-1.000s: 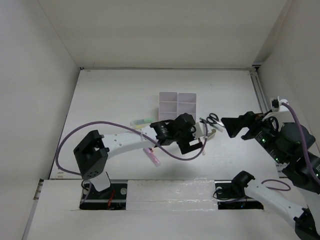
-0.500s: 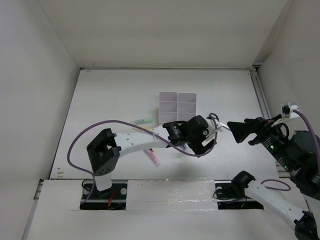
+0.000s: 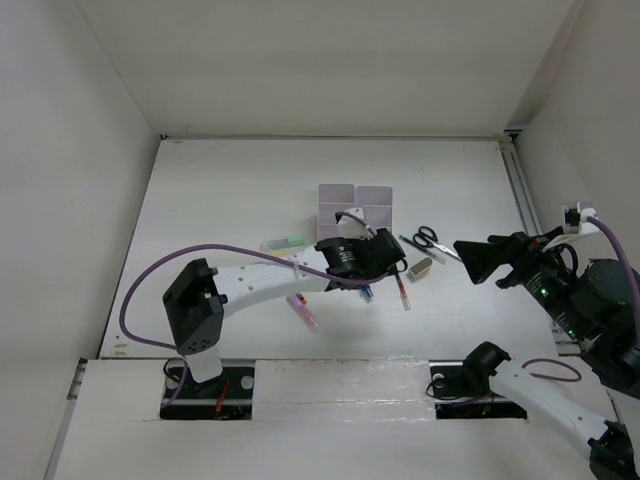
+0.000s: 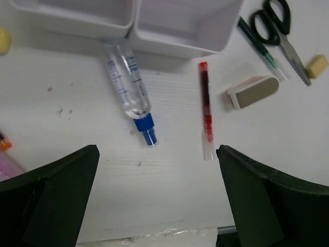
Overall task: Sort the stationery into containers
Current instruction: Pick up the stationery from the center of the board.
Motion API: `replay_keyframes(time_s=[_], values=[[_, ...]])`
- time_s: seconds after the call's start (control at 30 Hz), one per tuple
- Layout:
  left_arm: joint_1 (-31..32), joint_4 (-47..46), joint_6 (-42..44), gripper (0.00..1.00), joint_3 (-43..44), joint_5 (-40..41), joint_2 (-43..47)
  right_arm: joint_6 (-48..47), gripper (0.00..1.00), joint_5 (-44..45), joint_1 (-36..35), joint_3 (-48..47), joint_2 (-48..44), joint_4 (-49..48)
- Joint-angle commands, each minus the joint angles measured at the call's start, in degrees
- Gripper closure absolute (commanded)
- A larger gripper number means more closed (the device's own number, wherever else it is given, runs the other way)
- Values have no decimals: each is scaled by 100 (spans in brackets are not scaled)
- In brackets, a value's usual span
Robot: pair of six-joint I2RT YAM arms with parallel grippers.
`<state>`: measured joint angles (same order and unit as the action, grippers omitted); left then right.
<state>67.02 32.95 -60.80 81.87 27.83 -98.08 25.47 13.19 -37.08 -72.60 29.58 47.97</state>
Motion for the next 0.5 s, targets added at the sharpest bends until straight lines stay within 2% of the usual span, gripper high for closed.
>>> replay_keyframes(time_s=[0.0, 0.1, 0.23, 0.37, 0.47], values=[[4, 1037, -2424, 0, -74, 802, -44, 106, 0, -176, 52, -26, 100, -384], [4, 952, -2779, 3, -240, 942, -97, 107, 0, -238, 52, 26, 100, -437], [4, 836, -3201, 11, -303, 1163, -369, 160, 0, -404, 52, 26, 100, -499], [-146, 713, -3202, 15, -303, 1224, -703, 160, 0, -405, 52, 26, 100, -499], [-286, 651, -3114, 23, -251, 1136, -958, 160, 0, -405, 52, 26, 100, -499]])
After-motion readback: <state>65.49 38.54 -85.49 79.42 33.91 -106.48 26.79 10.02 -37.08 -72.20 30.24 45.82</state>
